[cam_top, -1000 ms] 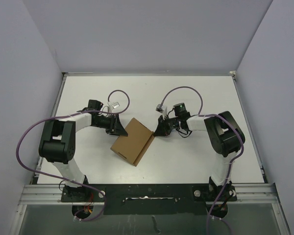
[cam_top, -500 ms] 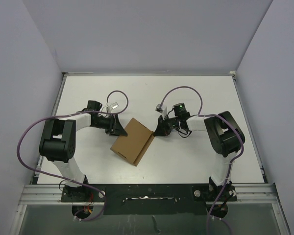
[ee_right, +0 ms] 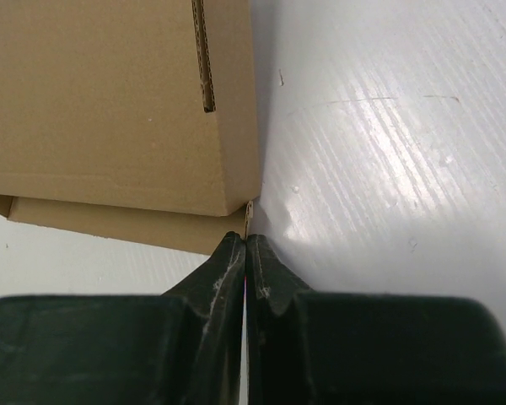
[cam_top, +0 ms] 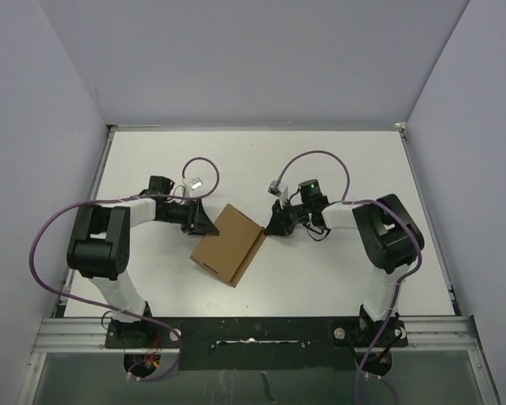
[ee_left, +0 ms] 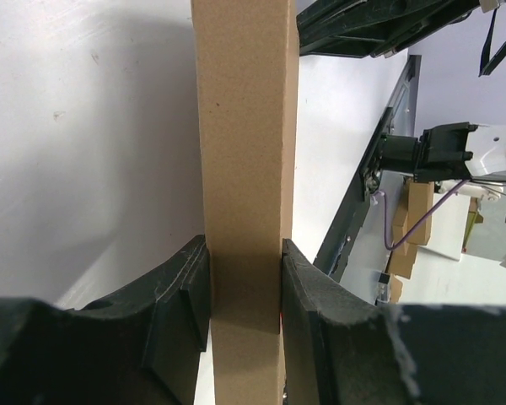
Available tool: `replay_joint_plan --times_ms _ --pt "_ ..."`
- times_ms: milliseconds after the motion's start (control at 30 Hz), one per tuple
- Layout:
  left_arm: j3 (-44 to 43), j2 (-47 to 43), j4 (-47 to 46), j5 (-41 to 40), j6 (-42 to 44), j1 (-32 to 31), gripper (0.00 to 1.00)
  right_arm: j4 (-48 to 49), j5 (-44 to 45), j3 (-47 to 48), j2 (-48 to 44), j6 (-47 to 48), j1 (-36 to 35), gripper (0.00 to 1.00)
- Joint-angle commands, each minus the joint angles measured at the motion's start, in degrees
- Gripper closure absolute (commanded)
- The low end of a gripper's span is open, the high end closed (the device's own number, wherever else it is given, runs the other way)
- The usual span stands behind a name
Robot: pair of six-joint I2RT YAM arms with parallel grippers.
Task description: Fold the paper box
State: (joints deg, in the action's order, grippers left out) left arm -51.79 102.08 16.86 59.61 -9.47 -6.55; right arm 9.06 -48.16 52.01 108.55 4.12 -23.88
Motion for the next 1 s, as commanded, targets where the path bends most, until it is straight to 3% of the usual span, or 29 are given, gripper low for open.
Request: replay_joint_plan --times_ms 0,733,967 --pt "0.82 -0.89 -5.83 -0.17 -0.16 0.70 1.00 4.02 -0.43 -1.57 -5.02 0.81 -0.71 1.00" --pt "8.97 -10.51 -24.57 -0.94 -4.29 0.57 1.00 9.47 1.86 -5.59 -11.62 3.68 0.07 1.00" --pt "10.34 -11.74 -25.20 -3.75 -2.61 -0.04 1.00 10.78 1.72 -6.72 -12.20 4.93 0.11 1.00"
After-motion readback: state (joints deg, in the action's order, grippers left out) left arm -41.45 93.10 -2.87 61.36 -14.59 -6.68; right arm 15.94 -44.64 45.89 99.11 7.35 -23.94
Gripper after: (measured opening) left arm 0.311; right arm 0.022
